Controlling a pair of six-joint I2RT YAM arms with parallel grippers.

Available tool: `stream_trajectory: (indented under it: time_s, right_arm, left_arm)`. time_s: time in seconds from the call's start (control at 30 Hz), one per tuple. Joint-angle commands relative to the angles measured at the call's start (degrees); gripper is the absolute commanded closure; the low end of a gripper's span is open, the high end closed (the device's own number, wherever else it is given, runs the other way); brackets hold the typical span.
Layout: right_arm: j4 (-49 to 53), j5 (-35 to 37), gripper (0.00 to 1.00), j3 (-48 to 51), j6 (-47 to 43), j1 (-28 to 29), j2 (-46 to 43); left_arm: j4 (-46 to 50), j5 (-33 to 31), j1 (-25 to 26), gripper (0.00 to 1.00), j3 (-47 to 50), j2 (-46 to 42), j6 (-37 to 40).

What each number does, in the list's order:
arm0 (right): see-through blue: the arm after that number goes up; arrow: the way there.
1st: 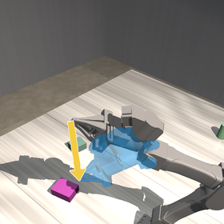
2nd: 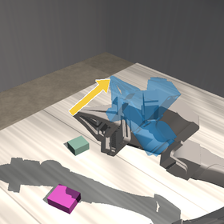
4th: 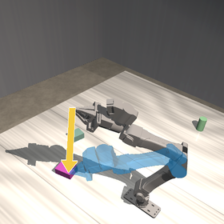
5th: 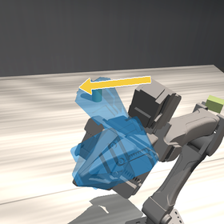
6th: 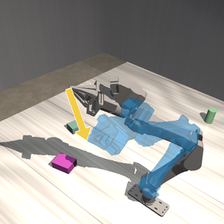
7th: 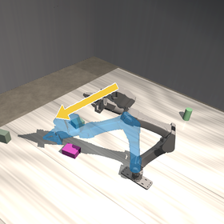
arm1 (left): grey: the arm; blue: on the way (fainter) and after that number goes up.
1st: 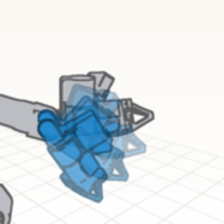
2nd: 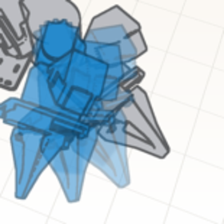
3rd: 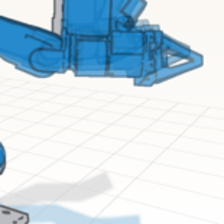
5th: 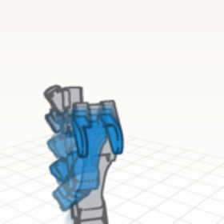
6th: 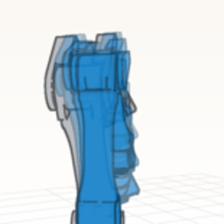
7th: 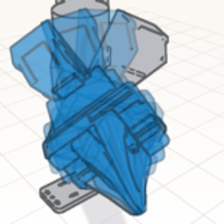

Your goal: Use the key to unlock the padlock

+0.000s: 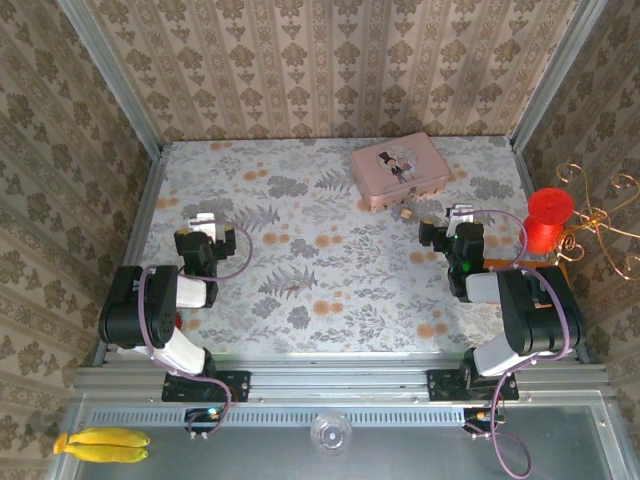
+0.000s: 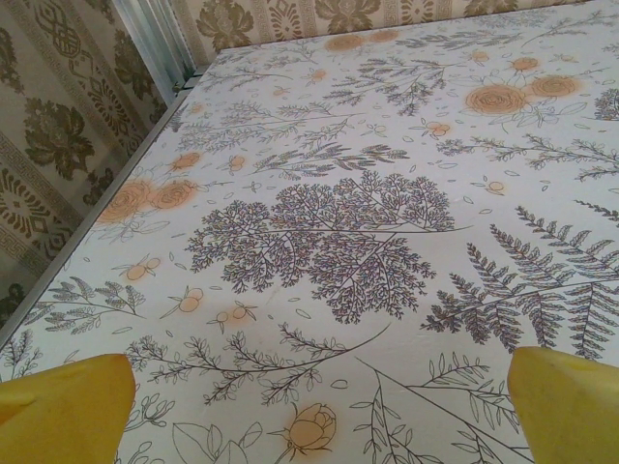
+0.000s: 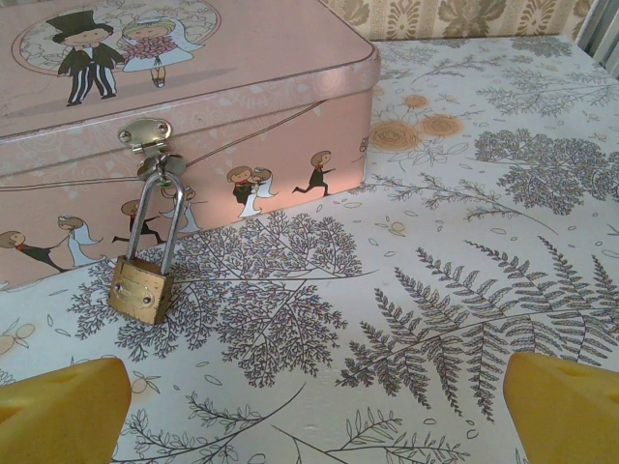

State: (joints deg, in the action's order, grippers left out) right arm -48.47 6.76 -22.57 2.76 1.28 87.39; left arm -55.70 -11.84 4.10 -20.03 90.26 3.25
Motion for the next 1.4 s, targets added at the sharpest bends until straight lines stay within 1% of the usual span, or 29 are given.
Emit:
stream_trajectory:
  time_s: [0.0, 0.6, 0.7, 0.8, 0.9, 1.0, 1.1, 1.17, 1.23, 1.27, 1.3, 1.37]
  right_arm:
    - [-0.14, -0.95, 0.0, -0.9, -0.92, 0.22, 0.14]
    - [-0.05, -1.05, 0.0, -0.98, -0.84, 0.22, 0.11]
    - [-0.13, -1.05, 0.0, -0.94, -0.9, 0.24, 0.14]
    - [-0.04, -2.1, 0.0, -0.84, -1.5, 0.3, -0.15]
    - [0.77, -4.3, 0.0, -0.47, -3.29, 0.97, -1.98]
    - [2.06, -4.87, 0.0, -0.17, -4.1, 1.44, -4.24]
    - [7.56, -4.38, 0.0, -1.4, -5.54, 3.07, -7.27]
    - [9.31, -2.94, 0.0, -1.69, -7.75, 5.49, -9.64]
    - [11.78, 0.54, 0.0, -2.39, -10.65, 9.03, -11.8]
    - [14.78, 2.22, 0.0, -3.81, -12.37, 11.25, -13.34]
    - [16.71, 2.43, 0.0, -4.89, -12.6, 12.43, -14.52]
    - [21.11, -0.79, 0.0, -7.7, -11.73, 14.33, -17.82]
  left_arm:
    - [-1.08, -0.47, 0.2, 0.0, -0.8, -0.54, 0.84]
    - [-1.44, -0.19, 0.23, 0.0, -0.67, -0.61, 1.15]
    - [-4.44, 2.56, 0.94, 0.0, 0.94, -0.67, 3.08]
    - [-10.23, 3.51, 1.87, 0.0, 4.17, -1.46, 4.59]
    - [-11.86, 2.53, 2.79, 0.0, 5.53, -2.51, 5.44]
    - [-9.55, 0.89, 3.69, 0.0, 5.53, -5.09, 5.98]
    - [-4.35, 0.03, 4.78, 0.0, 4.86, -9.82, 6.86]
    - [1.33, 0.37, 6.46, 0.0, 3.55, -13.64, 8.73]
    - [9.25, 0.9, 8.36, 0.0, 1.31, -18.27, 9.84]
    - [12.77, 1.59, 8.93, 0.0, 0.21, -20.68, 9.57]
    - [15.17, 2.14, 9.36, 0.0, -0.49, -22.6, 8.87]
    - [18.65, 3.52, 9.89, 0.0, -1.89, -26.49, 5.81]
